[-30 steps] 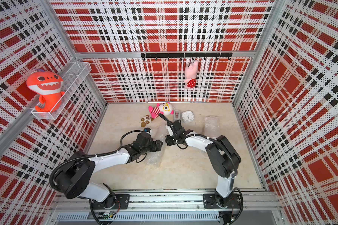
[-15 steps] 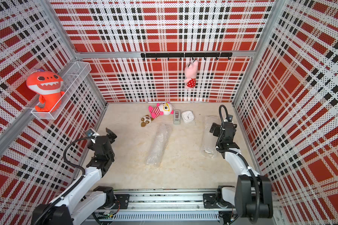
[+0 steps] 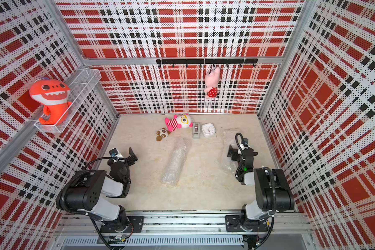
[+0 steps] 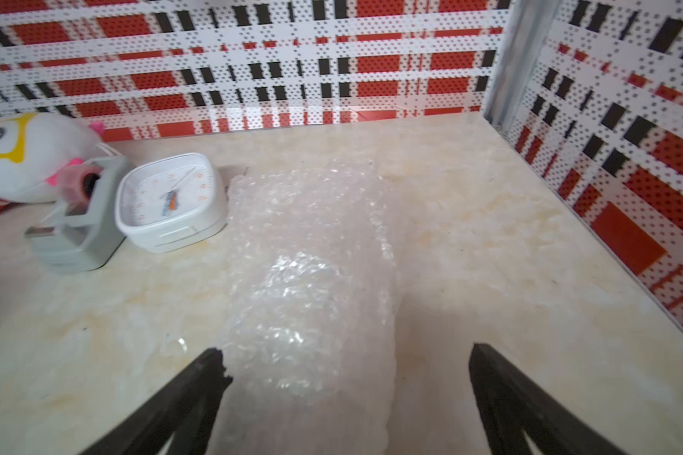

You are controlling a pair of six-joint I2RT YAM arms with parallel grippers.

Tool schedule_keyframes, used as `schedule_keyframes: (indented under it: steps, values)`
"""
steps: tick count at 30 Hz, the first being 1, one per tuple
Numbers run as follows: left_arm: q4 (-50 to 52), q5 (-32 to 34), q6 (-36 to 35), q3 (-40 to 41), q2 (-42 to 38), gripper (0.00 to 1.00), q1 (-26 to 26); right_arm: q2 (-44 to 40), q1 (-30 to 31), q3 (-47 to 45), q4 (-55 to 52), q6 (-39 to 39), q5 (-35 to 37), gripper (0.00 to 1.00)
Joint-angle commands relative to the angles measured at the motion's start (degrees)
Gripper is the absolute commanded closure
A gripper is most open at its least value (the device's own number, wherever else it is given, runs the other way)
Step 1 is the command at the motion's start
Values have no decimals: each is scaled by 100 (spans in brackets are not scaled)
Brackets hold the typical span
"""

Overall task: Wrap vases in bubble wrap
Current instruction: Reset both arms

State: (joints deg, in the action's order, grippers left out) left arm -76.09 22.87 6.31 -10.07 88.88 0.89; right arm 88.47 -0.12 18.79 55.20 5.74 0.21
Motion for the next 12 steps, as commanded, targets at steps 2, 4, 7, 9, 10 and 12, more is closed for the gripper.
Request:
schedule_keyframes:
  steps: [2, 4, 7, 9, 10, 12]
  values:
    - [-573, 403, -405, -75, 80, 2, 313, 132, 74, -173, 948, -311, -24, 0]
    - [-589, 397, -438, -70, 73, 2, 337, 144, 78, -211, 1058, -310, 21, 0]
    - [-916, 638, -587, 69, 126, 2, 510, 139, 82, -190, 1032, -303, 23, 0]
    - [-769, 603, -538, -41, 151, 2, 442, 148, 82, -199, 1061, -308, 32, 0]
    - [-693, 545, -465, -57, 116, 2, 383, 137, 83, -186, 1024, -310, 32, 0]
    - [-733, 583, -448, -19, 111, 2, 397, 144, 82, -189, 1046, -294, 6, 0]
